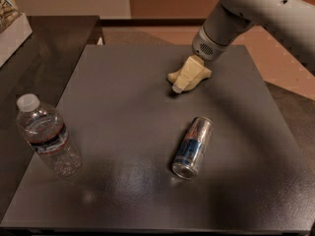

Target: Move sponge near water bottle

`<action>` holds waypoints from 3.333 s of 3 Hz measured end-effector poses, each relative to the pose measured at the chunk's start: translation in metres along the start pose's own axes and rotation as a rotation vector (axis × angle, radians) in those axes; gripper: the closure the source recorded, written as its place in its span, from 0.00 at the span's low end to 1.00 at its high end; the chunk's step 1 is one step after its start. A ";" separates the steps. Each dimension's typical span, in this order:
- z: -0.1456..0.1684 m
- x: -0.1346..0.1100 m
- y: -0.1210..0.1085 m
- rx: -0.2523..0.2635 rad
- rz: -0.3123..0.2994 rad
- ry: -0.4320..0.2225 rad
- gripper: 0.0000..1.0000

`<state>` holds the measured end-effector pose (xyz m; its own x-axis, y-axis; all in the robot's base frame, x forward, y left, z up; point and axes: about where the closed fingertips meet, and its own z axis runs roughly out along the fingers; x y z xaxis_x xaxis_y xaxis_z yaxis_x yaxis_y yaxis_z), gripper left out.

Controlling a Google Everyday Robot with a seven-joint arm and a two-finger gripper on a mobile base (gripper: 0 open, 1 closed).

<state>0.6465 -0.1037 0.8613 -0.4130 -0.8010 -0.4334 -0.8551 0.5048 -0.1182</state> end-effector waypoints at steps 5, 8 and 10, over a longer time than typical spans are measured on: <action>-0.006 -0.003 0.025 -0.062 -0.111 0.034 0.88; -0.038 -0.056 0.110 -0.231 -0.433 -0.154 1.00; -0.032 -0.062 0.124 -0.256 -0.497 -0.139 1.00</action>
Offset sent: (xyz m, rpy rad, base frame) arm -0.0028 -0.0093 -0.0223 -0.0669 0.0832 0.0203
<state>0.5561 -0.0015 0.9023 0.0887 -0.8634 -0.4968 -0.9917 -0.0299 -0.1251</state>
